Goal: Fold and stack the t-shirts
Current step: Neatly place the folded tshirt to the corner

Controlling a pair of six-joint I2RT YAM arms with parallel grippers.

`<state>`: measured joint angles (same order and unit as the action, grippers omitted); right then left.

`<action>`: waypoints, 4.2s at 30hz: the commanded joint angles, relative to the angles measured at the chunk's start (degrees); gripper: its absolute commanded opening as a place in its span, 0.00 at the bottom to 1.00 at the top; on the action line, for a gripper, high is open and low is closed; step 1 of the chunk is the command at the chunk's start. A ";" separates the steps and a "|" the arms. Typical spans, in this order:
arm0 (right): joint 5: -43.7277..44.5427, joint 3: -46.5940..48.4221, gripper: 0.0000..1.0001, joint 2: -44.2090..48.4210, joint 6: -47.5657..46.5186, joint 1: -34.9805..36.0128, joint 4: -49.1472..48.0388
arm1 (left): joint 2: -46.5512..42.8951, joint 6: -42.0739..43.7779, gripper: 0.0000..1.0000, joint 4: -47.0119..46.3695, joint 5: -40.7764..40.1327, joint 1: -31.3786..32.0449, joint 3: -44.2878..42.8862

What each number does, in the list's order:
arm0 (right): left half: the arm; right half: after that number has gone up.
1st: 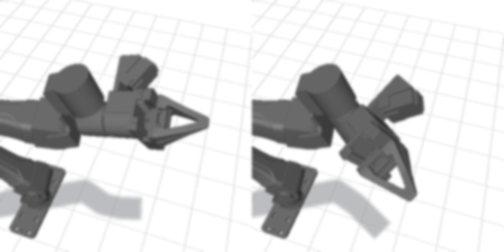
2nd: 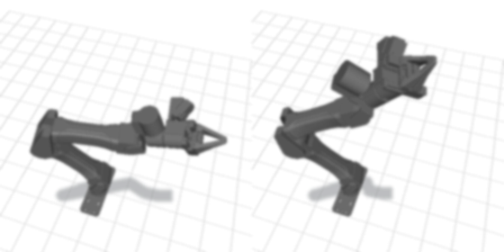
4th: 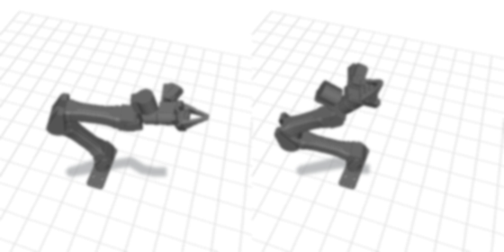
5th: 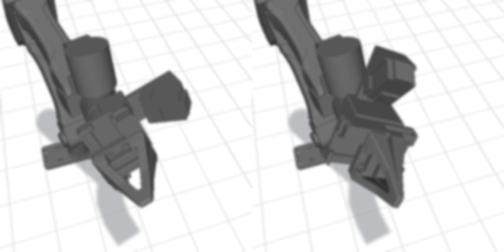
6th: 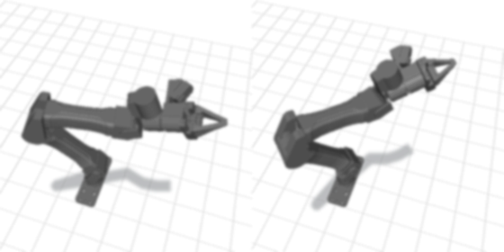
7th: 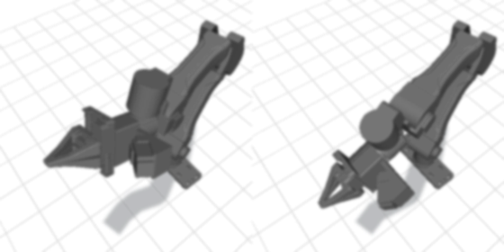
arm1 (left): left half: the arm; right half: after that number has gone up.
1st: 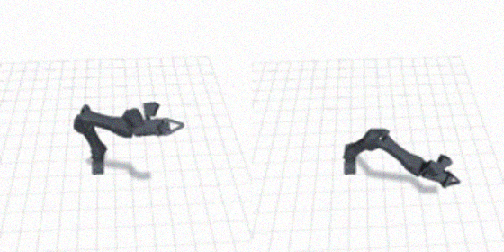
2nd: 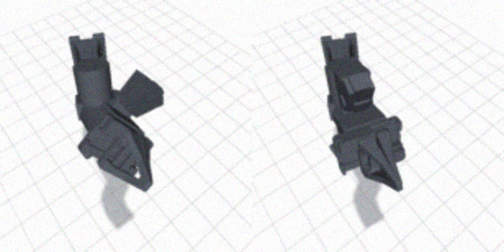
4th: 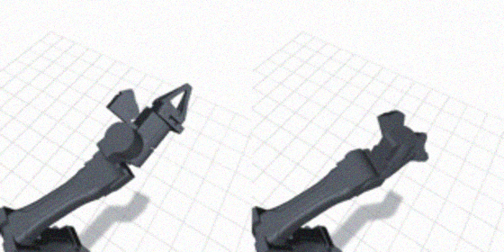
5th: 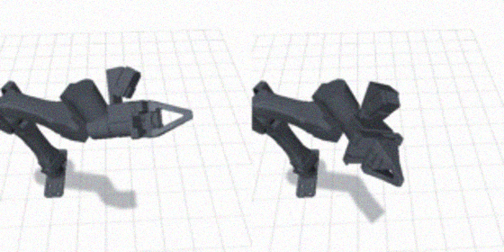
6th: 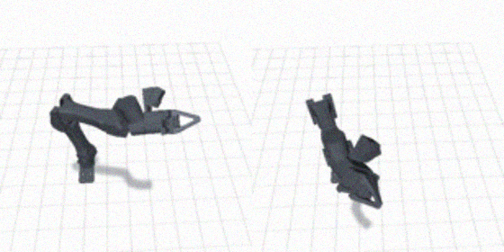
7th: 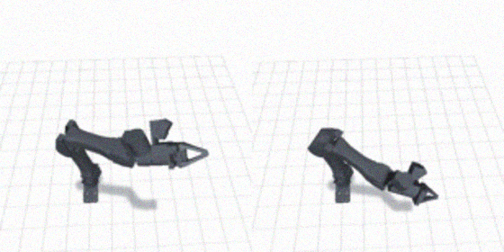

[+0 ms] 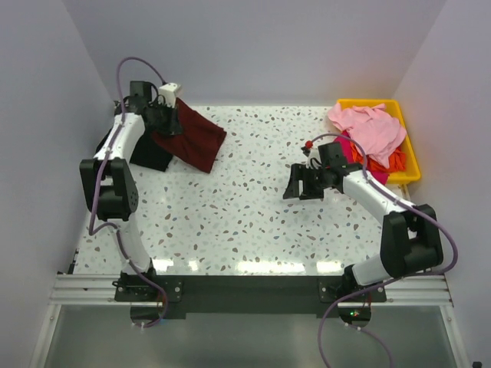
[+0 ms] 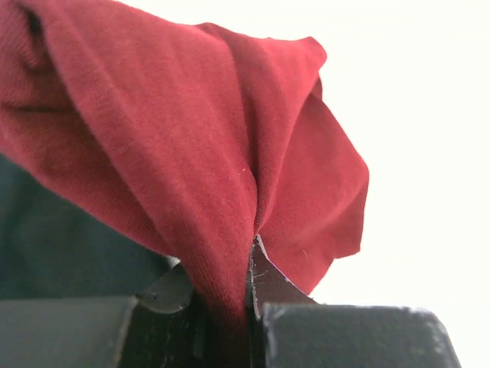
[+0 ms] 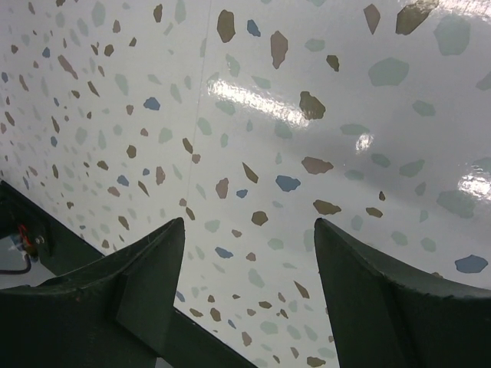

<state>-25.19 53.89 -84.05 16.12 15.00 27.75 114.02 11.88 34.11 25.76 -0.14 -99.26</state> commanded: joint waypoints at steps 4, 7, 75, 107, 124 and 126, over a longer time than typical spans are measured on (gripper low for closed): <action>-3.11 -1.50 0.72 -0.85 -1.09 0.20 -1.64 | -0.46 4.47 0.00 8.25 4.82 -5.83 -8.13; -3.81 -1.59 0.72 -1.46 -0.83 0.11 -1.99 | -0.46 5.34 0.00 9.66 5.09 -7.15 -10.15; -0.21 1.66 0.88 4.07 -2.14 0.46 2.31 | -16.79 -14.95 1.00 -12.48 -27.04 -16.06 10.19; 6.03 -2.12 0.91 14.71 1.81 0.46 -3.40 | -53.02 -43.61 1.00 -13.37 -43.25 34.16 51.45; 7.88 -2.21 0.91 16.99 1.63 0.55 -2.08 | -55.57 -43.08 1.00 -13.54 -44.48 34.16 50.84; 8.05 -2.21 0.91 17.17 1.63 0.55 -2.00 | -55.92 -43.34 1.00 -13.37 -45.00 34.16 50.92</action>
<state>-18.59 51.99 -68.58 17.34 15.33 26.15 59.81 -30.89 21.10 -17.28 33.82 -46.81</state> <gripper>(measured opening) 0.907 0.997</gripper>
